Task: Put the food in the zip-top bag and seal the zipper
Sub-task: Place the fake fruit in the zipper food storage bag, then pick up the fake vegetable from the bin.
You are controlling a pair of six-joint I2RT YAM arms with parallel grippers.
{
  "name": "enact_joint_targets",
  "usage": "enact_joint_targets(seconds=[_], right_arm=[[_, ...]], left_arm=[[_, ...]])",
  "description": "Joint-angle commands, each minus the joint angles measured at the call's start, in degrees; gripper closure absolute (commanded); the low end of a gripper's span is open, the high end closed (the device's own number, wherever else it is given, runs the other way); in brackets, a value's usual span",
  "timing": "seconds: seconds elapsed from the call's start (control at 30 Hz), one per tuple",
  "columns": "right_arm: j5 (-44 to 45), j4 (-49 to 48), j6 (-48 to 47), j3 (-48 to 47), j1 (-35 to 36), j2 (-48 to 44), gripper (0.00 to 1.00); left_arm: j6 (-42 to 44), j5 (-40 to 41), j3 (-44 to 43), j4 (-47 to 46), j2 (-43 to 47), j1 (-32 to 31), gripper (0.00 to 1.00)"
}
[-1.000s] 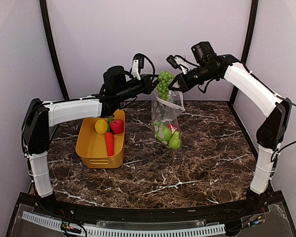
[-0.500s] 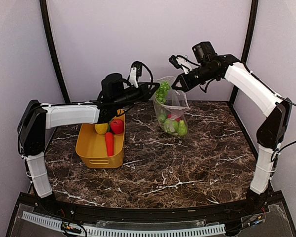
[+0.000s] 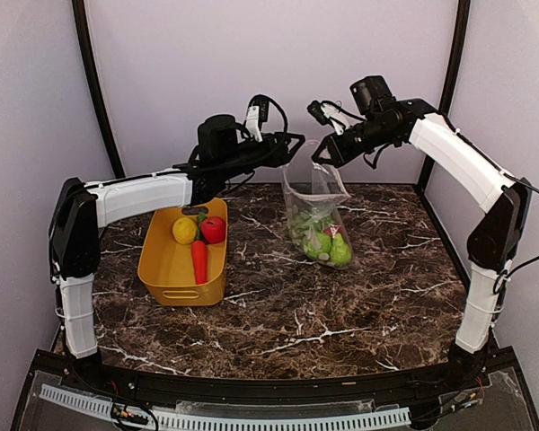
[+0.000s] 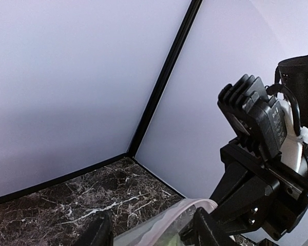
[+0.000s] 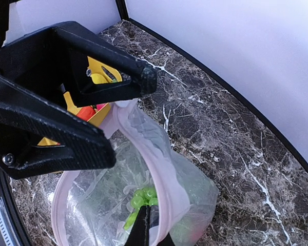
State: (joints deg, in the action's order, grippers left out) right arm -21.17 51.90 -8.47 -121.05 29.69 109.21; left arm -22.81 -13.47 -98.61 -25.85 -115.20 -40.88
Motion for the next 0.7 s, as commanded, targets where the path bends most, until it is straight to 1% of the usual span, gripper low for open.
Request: enact_joint_targets(seconds=[0.0,0.03,0.07,0.1,0.17,0.27,0.3,0.33,0.43,0.47,0.53,0.67], right_arm=[[0.0,-2.7,-0.2,0.2,-0.6,-1.0,1.0],[0.1,-2.7,-0.3,0.2,-0.6,-0.8,1.0],[0.5,-2.7,-0.5,0.2,-0.8,-0.4,1.0],[0.7,-2.7,-0.6,0.3,-0.9,-0.4,1.0],[0.8,-2.7,-0.8,0.5,-1.4,-0.3,1.0],[0.5,-2.8,-0.9,1.3,-1.9,-0.5,1.0],[0.6,-2.9,-1.1,1.5,-2.0,-0.7,1.0],[0.7,-3.0,-1.1,1.8,-2.0,-0.8,1.0],[1.0,-3.1,-1.4,2.2,-2.1,-1.2,1.0],[0.9,-3.1,-1.5,2.3,-2.1,-1.4,1.0],[0.8,-3.2,-1.5,2.7,-2.1,-2.0,1.0],[1.0,-4.0,-2.3,5.3,-2.2,-3.9,1.0]], left_arm=[[1.0,-3.0,2.9,0.6,5.6,-0.1,0.48],[1.7,-3.0,3.5,0.8,7.5,-0.1,0.48],[6.7,-1.5,4.2,7.6,11.2,-0.2,0.47],[10.0,-0.3,4.5,9.4,12.3,-0.1,0.47],[13.9,1.7,6.2,14.7,15.5,-0.1,0.44],[16.9,5.7,10.4,21.0,20.7,0.0,0.39],[17.5,6.5,13.4,22.3,21.7,0.1,0.38],[17.7,8.3,14.9,22.7,23.8,0.1,0.37],[17.3,12.0,23.1,24.0,28.3,0.4,0.36],[16.9,15.3,25.4,24.7,28.9,0.5,0.35],[15.1,18.3,27.2,28.4,30.7,1.1,0.35],[10.4,20.3,27.9,37.3,32.1,3.2,0.34]])
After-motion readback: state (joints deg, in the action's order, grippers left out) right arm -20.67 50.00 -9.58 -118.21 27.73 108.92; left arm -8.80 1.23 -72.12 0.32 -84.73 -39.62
